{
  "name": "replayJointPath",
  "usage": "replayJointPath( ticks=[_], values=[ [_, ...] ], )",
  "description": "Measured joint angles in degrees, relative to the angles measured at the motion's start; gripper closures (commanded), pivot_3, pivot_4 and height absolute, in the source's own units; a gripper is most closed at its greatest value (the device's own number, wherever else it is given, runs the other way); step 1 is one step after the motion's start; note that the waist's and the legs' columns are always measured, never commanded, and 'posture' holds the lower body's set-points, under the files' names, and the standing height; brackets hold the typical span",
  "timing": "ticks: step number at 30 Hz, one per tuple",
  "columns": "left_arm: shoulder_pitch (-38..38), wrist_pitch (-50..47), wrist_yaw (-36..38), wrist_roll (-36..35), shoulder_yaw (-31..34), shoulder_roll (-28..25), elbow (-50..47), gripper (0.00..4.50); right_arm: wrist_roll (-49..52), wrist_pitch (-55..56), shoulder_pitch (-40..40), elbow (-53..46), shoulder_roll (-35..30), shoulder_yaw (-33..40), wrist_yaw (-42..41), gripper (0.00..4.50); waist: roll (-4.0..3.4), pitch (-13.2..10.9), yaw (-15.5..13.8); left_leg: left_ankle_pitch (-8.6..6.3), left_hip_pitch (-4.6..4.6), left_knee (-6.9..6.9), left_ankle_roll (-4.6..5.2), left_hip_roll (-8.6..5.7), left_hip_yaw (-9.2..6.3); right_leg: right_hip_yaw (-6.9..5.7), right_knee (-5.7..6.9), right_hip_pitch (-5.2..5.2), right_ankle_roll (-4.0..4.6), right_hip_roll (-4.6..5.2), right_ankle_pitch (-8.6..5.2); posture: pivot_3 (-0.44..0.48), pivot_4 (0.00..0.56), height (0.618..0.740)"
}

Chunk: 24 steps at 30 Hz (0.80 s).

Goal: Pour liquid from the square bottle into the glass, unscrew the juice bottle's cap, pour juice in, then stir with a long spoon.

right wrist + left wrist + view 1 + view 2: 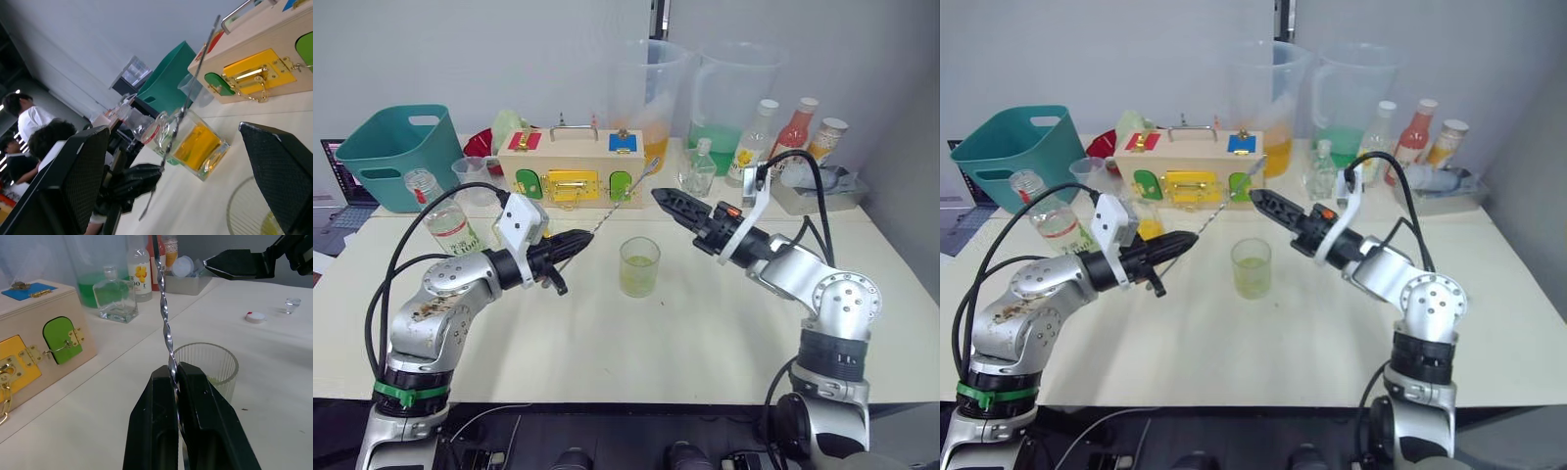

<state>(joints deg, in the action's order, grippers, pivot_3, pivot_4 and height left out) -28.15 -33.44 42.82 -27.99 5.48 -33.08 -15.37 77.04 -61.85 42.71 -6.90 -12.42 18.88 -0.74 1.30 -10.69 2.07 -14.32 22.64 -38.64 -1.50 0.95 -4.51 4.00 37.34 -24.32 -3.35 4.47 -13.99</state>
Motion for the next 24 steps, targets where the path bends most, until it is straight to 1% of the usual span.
replayJointPath(
  ticks=[4,7,11,17,18,19,24],
  values=[
    [-0.2,0.0,-0.9,-0.1,-0.9,0.9,-0.8,4.47,0.1,1.8,0.2,1.5,3.6,-1.8,3.7,0.0,-0.01,0.0,0.5,0.0,-0.01,0.0,0.0,-0.01,-0.01,0.0,0.24,-0.06,0.01,-0.01,0.0,0.0,0.15,0.731],
    [-0.2,0.0,-1.2,-0.1,-1.2,1.0,-1.0,4.47,0.0,2.7,0.6,1.8,4.5,-2.6,4.8,0.0,-0.01,0.0,0.6,0.0,-0.01,0.0,0.0,-0.01,-0.02,0.0,0.24,-0.07,0.01,-0.01,0.0,0.0,0.15,0.731],
    [-0.2,0.0,-1.6,-0.1,-2.1,1.2,-1.1,4.47,-1.0,4.5,2.0,2.6,6.2,-3.9,5.2,0.0,-0.01,0.0,0.6,0.0,-0.04,0.0,0.0,-0.01,-0.02,0.0,0.24,-0.07,0.01,-0.02,0.0,0.0,0.15,0.731],
    [-0.2,0.0,-1.6,-0.1,-2.3,1.3,-1.3,4.47,-3.7,6.6,2.3,5.8,6.5,-4.7,5.2,0.0,-0.02,0.0,0.6,0.0,-0.04,0.0,0.0,-0.02,-0.02,0.0,0.23,-0.07,0.01,-0.02,0.0,0.0,0.15,0.731],
    [-0.2,0.0,-1.6,-0.1,-2.4,1.3,-1.3,4.5,-4.2,6.8,2.7,6.5,6.6,-4.7,5.1,0.53,-0.02,0.0,0.6,0.0,-0.04,0.0,0.0,-0.02,-0.02,0.0,0.23,-0.07,0.01,-0.02,0.0,0.0,0.15,0.731],
    [-0.2,0.0,-1.6,0.0,-2.6,1.3,-1.3,4.5,-4.6,7.0,3.2,6.6,6.7,-4.8,5.0,0.8,-0.02,0.0,0.6,0.0,-0.04,0.0,0.0,-0.01,-0.02,0.01,0.23,-0.07,0.01,-0.02,0.0,0.0,0.15,0.731],
    [-0.2,0.0,-1.5,0.1,-3.3,1.3,-1.3,4.5,-6.5,8.6,4.2,7.1,7.5,-5.2,4.1,2.55,-0.02,0.0,0.6,0.0,-0.04,0.01,0.0,-0.01,-0.02,0.0,0.23,-0.07,0.02,-0.02,0.0,0.0,0.15,0.731]
  ],
)
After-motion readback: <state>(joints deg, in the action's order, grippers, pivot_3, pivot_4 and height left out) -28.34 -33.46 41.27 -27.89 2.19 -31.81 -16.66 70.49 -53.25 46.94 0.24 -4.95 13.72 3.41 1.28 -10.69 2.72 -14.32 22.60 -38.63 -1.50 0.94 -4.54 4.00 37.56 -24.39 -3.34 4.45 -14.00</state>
